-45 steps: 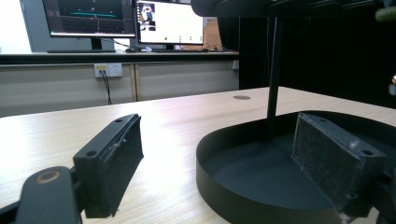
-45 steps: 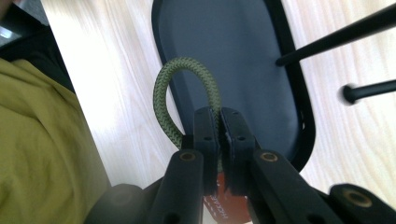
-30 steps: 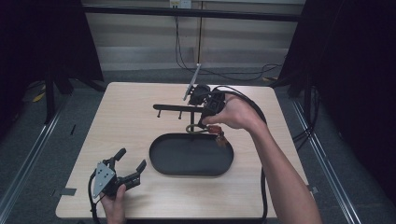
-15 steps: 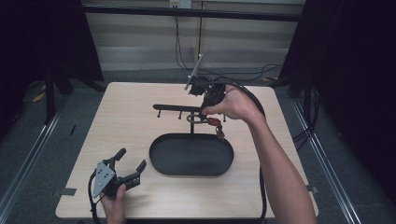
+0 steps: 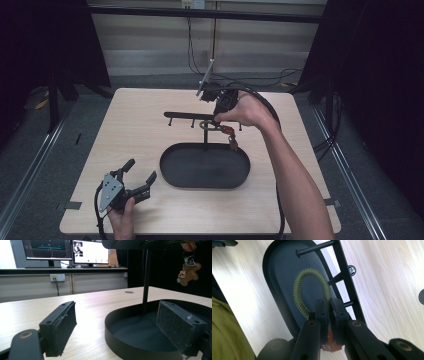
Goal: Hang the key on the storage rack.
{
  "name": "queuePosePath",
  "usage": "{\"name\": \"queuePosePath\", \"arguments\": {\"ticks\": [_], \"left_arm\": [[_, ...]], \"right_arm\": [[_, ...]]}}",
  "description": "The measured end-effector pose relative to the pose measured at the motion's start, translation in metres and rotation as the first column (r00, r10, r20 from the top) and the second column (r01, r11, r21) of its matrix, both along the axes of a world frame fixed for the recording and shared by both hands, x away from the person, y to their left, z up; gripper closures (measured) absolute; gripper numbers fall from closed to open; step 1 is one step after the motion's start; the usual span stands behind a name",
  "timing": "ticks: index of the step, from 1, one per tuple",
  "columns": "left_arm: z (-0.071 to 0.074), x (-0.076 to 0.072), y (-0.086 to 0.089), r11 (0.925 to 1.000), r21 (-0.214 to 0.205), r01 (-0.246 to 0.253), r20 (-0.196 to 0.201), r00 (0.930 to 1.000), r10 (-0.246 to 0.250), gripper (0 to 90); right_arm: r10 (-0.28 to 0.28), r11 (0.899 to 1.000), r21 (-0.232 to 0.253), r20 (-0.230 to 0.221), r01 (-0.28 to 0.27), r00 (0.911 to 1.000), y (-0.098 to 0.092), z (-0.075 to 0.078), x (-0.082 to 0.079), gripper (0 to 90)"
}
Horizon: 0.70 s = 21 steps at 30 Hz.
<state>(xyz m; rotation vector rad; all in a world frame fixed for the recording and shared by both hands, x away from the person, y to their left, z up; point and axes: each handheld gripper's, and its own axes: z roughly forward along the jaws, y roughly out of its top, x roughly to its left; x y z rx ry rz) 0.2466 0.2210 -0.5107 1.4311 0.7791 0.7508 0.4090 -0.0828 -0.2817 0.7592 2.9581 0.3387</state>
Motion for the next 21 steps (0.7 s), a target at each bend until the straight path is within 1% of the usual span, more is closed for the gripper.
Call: {"name": "queuePosePath", "arguments": {"ticks": [1, 2, 5, 6, 12, 13, 15, 17, 20, 21], "left_arm": [[0.0001, 0.0001, 0.0008, 0.9999, 0.010, 0.001, 0.001, 1.0000, -0.001, 15.8], [0.0000, 0.0000, 0.0001, 1.0000, 0.001, 0.000, 0.000, 1.0000, 0.000, 15.8], [0.0000, 0.0000, 0.0005, 1.0000, 0.006, 0.001, 0.000, 1.0000, -0.001, 15.8], [0.0000, 0.0000, 0.0000, 1.0000, -0.001, 0.000, 0.000, 1.0000, 0.000, 15.8], [0.0000, 0.0000, 0.0001, 1.0000, 0.000, 0.001, 0.000, 1.0000, -0.001, 15.8], [0.0000, 0.0001, 0.0006, 1.0000, 0.008, 0.002, 0.000, 1.0000, -0.002, 15.8], [0.0000, 0.0002, 0.0004, 1.0000, 0.004, 0.003, 0.003, 1.0000, -0.003, 15.8], [-0.0001, 0.0001, 0.0000, 1.0000, -0.002, 0.004, 0.002, 1.0000, -0.004, 15.8], [0.0000, 0.0001, 0.0006, 1.0000, 0.008, 0.004, 0.000, 1.0000, -0.004, 15.8], [0.0001, 0.0002, 0.0009, 0.9999, 0.011, 0.004, 0.002, 1.0000, -0.004, 15.8]], "right_arm": [[-0.002, 1.000, 0.003, 0.001, 0.002, 1.0000, -0.0002, 0.0002, 0.0002, 84.9], [-0.002, 1.000, 0.003, 0.003, 0.002, 1.0000, -0.0003, -0.0001, 0.0003, 84.8], [-0.007, 1.000, 0.012, -0.001, 0.007, 1.0000, -0.0014, -0.0002, 0.0005, 84.2], [-0.011, 1.000, 0.012, -0.002, 0.011, 0.9999, -0.0019, -0.0001, 0.0003, 84.2], [-0.003, 0.999, 0.035, -0.010, 0.004, 0.9999, -0.0050, -0.0009, 0.0014, 82.9], [-0.012, 0.999, 0.042, -0.012, 0.013, 0.9999, -0.0054, -0.0014, 0.0017, 82.7], [-0.017, 0.999, 0.041, -0.018, 0.018, 0.9997, -0.0056, -0.0009, 0.0021, 82.5], [-0.018, 0.999, 0.041, -0.016, 0.018, 0.9997, -0.0052, -0.0012, 0.0017, 82.5], [-0.014, 0.999, 0.038, -0.019, 0.015, 0.9997, -0.0063, -0.0011, 0.0022, 82.0], [-0.023, 0.999, 0.044, -0.021, 0.024, 0.9995, -0.0065, -0.0013, 0.0022, 82.3]]}}
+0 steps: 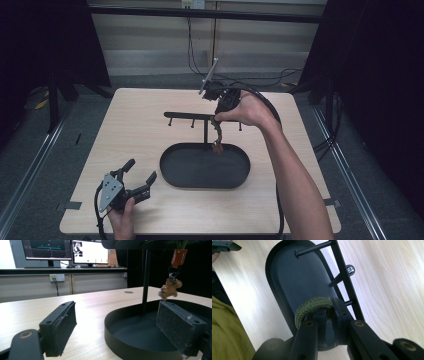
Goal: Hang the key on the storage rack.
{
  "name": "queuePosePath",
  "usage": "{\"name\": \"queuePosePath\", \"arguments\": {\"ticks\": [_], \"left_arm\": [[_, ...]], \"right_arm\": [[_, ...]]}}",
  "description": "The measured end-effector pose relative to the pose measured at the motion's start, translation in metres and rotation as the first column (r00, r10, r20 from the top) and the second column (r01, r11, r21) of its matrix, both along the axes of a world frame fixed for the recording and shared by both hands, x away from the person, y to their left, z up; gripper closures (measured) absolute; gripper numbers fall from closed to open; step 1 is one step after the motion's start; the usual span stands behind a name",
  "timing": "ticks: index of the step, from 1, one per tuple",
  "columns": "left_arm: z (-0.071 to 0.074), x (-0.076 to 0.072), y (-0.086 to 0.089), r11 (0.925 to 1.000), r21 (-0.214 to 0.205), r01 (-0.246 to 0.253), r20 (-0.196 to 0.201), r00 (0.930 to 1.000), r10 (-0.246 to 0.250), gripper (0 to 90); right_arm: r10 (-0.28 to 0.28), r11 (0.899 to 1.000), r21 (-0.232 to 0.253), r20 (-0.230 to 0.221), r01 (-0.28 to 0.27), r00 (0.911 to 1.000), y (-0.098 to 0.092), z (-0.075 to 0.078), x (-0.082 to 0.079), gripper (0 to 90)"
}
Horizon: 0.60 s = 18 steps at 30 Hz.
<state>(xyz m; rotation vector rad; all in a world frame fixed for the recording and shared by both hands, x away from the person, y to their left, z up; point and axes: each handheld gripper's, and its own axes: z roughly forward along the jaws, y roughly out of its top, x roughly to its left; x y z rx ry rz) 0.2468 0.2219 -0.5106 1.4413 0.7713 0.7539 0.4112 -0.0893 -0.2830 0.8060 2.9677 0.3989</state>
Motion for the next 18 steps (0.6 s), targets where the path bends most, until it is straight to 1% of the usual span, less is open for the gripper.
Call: {"name": "queuePosePath", "arguments": {"ticks": [2, 6, 7, 8, 11, 12, 13, 14, 18], "left_arm": [[-0.0002, -0.0001, -0.0010, 0.9999, -0.015, -0.001, 0.000, 1.0000, 0.001, 15.8], [-0.0001, 0.0001, -0.0007, 1.0000, -0.008, -0.001, 0.000, 1.0000, 0.001, 15.8], [-0.0002, -0.0001, -0.0011, 0.9999, -0.015, -0.002, -0.001, 1.0000, 0.001, 15.8], [-0.0001, 0.0001, -0.0007, 1.0000, -0.008, -0.002, 0.000, 1.0000, 0.002, 15.8], [0.0000, -0.0001, -0.0004, 1.0000, -0.006, -0.002, -0.001, 1.0000, 0.002, 15.8], [0.0000, 0.0001, -0.0005, 1.0000, -0.006, -0.002, 0.000, 1.0000, 0.002, 15.9], [0.0000, 0.0001, -0.0004, 1.0000, -0.005, -0.002, 0.000, 1.0000, 0.002, 15.8], [0.0000, 0.0000, -0.0006, 1.0000, -0.007, -0.003, -0.001, 1.0000, 0.003, 15.8], [0.0000, 0.0000, -0.0005, 1.0000, -0.005, -0.003, -0.001, 1.0000, 0.003, 15.8]], "right_arm": [[-0.002, 1.000, -0.001, -0.001, 0.002, 1.0000, -0.0006, -0.0002, 0.0007, 82.4], [-0.001, 1.000, -0.004, 0.003, 0.001, 1.0000, -0.0011, 0.0000, 0.0009, 81.6], [-0.002, 1.000, -0.006, 0.001, 0.002, 1.0000, -0.0013, -0.0001, 0.0010, 81.2], [-0.002, 1.000, -0.005, 0.001, 0.002, 1.0000, -0.0016, -0.0002, 0.0011, 81.1], [-0.005, 1.000, -0.008, -0.001, 0.005, 1.0000, -0.0027, -0.0002, 0.0015, 80.8], [-0.005, 1.000, -0.003, 0.006, 0.005, 1.0000, -0.0033, -0.0010, 0.0015, 81.6], [-0.007, 1.000, -0.017, 0.008, 0.007, 0.9999, -0.0037, -0.0004, 0.0018, 81.9], [-0.015, 1.000, -0.014, 0.007, 0.015, 0.9999, -0.0040, -0.0007, 0.0022, 81.9], [-0.011, 1.000, -0.024, 0.013, 0.011, 0.9999, -0.0036, -0.0006, 0.0016, 81.5]]}}
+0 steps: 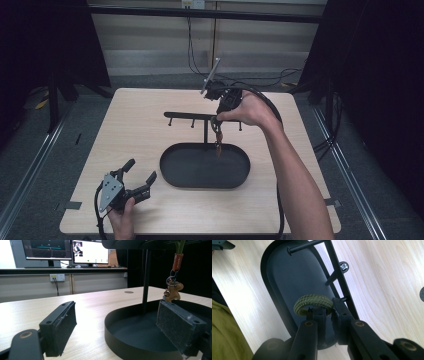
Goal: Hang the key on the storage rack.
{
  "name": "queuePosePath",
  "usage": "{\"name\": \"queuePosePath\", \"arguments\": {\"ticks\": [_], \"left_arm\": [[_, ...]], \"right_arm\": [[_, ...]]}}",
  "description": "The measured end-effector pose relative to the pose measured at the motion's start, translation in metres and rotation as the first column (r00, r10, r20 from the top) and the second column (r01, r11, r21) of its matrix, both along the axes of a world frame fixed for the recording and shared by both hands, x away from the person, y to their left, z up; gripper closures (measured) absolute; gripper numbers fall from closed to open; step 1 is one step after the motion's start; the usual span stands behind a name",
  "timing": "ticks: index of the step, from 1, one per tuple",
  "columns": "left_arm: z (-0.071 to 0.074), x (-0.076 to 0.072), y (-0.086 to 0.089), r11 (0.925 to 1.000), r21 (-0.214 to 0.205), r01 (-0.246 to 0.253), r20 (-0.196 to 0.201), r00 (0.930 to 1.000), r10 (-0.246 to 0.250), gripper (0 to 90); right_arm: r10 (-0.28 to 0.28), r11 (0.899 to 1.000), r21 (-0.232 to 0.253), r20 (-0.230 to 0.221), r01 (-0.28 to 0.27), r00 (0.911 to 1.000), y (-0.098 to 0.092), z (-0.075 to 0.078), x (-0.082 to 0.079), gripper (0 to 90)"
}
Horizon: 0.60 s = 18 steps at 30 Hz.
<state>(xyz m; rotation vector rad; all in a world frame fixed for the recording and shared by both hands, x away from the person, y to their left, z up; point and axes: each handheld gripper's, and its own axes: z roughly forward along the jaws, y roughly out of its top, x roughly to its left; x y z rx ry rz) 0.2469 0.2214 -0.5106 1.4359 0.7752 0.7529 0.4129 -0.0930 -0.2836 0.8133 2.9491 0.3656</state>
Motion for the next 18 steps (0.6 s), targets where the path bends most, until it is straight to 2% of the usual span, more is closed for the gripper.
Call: {"name": "queuePosePath", "arguments": {"ticks": [7, 14, 18], "left_arm": [[0.0000, 0.0000, 0.0000, 1.0000, 0.000, 0.000, 0.000, 1.0000, 0.000, 15.9], [0.0001, -0.0002, 0.0004, 1.0000, 0.006, 0.001, -0.001, 1.0000, -0.001, 15.9], [0.0000, 0.0000, 0.0003, 1.0000, 0.005, 0.001, 0.001, 1.0000, -0.001, 15.8]], "right_arm": [[-0.002, 1.000, 0.011, -0.010, 0.002, 1.0000, -0.0031, -0.0003, 0.0019, 81.3], [-0.001, 1.000, 0.002, -0.002, 0.001, 1.0000, -0.0029, 0.0000, 0.0006, 81.3], [-0.008, 1.000, 0.028, -0.004, 0.008, 1.0000, -0.0079, 0.0015, -0.0017, 80.8]]}}
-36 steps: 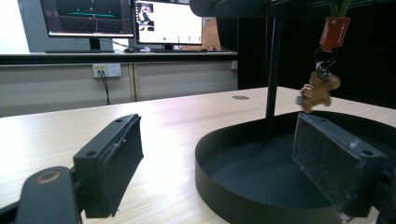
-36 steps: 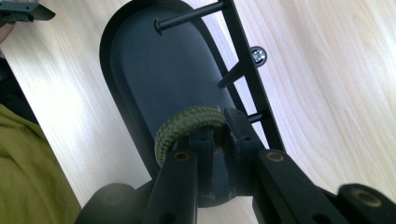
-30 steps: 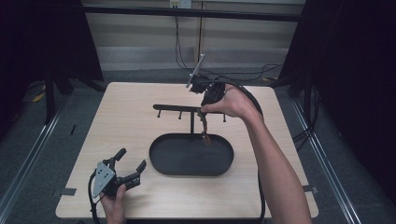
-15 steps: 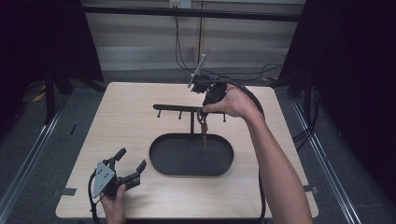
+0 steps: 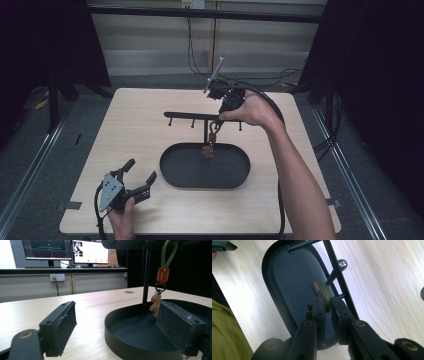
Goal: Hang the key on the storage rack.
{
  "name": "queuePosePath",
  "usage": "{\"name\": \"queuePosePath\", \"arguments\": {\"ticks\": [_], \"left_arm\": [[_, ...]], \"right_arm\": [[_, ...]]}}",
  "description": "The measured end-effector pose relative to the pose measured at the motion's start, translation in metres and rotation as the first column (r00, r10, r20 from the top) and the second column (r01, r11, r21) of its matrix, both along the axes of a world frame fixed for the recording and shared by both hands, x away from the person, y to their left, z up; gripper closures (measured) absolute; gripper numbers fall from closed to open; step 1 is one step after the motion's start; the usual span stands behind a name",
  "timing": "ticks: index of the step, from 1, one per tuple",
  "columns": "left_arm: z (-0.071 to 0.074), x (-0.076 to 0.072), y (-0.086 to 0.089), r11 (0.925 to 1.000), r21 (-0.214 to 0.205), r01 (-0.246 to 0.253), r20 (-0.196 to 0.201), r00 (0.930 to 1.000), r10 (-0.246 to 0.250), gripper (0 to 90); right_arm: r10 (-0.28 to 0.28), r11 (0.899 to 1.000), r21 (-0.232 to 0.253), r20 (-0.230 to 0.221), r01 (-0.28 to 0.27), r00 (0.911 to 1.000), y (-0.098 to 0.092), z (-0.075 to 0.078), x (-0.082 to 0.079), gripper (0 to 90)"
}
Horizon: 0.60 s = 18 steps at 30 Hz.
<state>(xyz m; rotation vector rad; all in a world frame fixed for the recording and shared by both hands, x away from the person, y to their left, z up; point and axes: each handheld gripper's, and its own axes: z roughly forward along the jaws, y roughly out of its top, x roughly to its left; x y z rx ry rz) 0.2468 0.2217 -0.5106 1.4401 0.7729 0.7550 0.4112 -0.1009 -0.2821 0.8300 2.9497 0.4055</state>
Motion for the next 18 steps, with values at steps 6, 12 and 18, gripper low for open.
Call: {"name": "queuePosePath", "arguments": {"ticks": [6, 12, 18], "left_arm": [[0.000, 0.000, -0.001, 1.0000, -0.007, -0.001, 0.000, 1.0000, 0.001, 15.9], [0.000, 0.000, 0.000, 1.0000, -0.006, 0.000, -0.004, 1.0000, 0.000, 15.8], [0.000, 0.000, 0.000, 1.0000, -0.002, 0.001, -0.005, 1.0000, -0.001, 15.8]], "right_arm": [[0.005, 0.999, 0.032, -0.018, -0.005, 0.9998, -0.006, -0.002, -0.007, 77.6], [0.005, 0.997, 0.079, 0.001, -0.005, 1.0000, -0.013, -0.006, -0.017, 77.0], [-0.014, 0.987, 0.159, 0.026, 0.010, 0.9996, -0.026, -0.014, -0.028, 76.0]]}}
